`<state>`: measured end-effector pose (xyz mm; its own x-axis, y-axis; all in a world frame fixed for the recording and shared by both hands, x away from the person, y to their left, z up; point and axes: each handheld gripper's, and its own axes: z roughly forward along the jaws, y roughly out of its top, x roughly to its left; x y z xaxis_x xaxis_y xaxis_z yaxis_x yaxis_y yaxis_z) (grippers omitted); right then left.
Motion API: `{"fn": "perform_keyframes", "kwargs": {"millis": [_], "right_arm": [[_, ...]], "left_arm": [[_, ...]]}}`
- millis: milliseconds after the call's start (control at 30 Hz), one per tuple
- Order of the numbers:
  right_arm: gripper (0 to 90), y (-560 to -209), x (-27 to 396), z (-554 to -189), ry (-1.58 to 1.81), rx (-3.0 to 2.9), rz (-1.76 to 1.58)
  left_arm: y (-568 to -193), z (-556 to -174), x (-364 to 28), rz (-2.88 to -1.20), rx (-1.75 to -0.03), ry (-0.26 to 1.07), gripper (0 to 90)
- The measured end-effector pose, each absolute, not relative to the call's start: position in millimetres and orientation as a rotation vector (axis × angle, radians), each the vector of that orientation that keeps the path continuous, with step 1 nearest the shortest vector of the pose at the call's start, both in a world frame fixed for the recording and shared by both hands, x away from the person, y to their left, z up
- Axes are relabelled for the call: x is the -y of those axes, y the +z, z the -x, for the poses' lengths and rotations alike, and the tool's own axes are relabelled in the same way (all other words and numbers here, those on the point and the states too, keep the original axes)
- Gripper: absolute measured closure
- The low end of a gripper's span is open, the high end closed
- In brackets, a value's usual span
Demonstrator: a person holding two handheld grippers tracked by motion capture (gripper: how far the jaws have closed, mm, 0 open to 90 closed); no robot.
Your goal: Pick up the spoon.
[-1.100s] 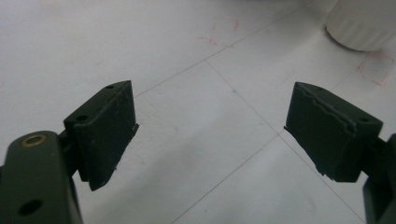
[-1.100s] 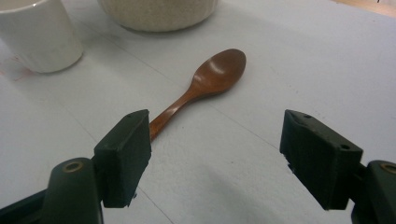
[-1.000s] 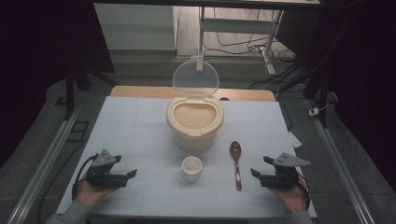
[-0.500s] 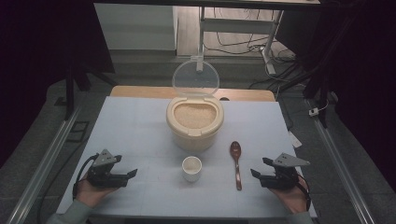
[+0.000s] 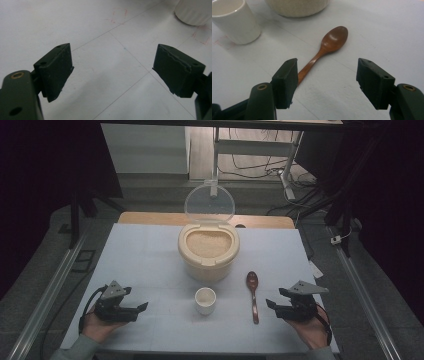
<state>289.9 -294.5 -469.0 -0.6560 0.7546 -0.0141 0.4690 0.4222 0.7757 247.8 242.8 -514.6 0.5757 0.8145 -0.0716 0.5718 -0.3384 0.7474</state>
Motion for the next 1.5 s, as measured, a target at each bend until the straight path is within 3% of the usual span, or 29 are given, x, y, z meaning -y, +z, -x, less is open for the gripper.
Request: {"fn": "perform_keyframes", "kwargs": {"millis": [633,1033,1500], "right_arm": [[37.2,-449.7,253.4,-296.6,0.902,-2.440,-1.257],[40.5,-470.5,230.1,-310.0,0.698,-2.470,-1.430],[50.2,-489.7,211.7,-314.5,0.544,-2.482,-1.515]], "left_arm": [[-516.7,-246.8,-238.8,-2.074,-1.088,0.398,15.3],[-517.5,-245.9,-237.8,-2.089,-1.069,0.390,14.7],[-521.1,-246.2,-237.6,-2.109,-1.055,0.384,14.3]]}}
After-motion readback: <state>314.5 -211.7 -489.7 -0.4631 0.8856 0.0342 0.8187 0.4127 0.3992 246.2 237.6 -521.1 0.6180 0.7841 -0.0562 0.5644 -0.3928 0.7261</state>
